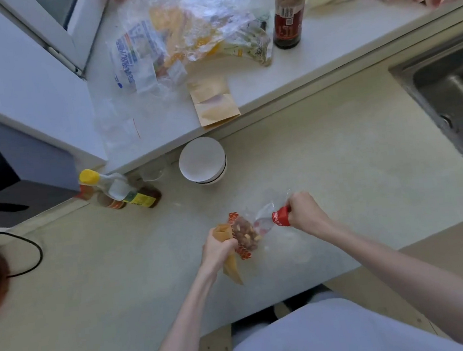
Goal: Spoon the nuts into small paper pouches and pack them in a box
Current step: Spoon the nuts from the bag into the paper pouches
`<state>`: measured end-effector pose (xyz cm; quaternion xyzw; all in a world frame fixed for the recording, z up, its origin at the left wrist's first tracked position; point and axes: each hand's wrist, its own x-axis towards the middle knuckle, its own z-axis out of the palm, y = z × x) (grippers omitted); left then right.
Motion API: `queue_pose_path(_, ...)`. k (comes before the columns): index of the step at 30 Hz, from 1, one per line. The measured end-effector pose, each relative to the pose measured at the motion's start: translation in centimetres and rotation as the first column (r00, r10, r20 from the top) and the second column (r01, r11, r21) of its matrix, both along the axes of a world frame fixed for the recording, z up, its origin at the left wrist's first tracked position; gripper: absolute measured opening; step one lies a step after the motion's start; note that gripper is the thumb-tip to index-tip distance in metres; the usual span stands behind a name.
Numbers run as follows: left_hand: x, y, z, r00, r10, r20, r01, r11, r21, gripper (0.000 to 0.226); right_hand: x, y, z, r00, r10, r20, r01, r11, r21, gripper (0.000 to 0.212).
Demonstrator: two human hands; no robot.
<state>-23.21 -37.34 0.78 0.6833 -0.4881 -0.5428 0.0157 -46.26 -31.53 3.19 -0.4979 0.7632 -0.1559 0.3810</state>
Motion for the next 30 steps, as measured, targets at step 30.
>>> queue_pose_path(30, 2.1, 2.0, -1.3, 0.958, 0.187, -0.218, -0.156, 0.976, 0.150, 0.026, 4.2, 1.1, -3.5, 0.928, -0.237, 0.288, 0.193, 0.966, 0.174, 0.010)
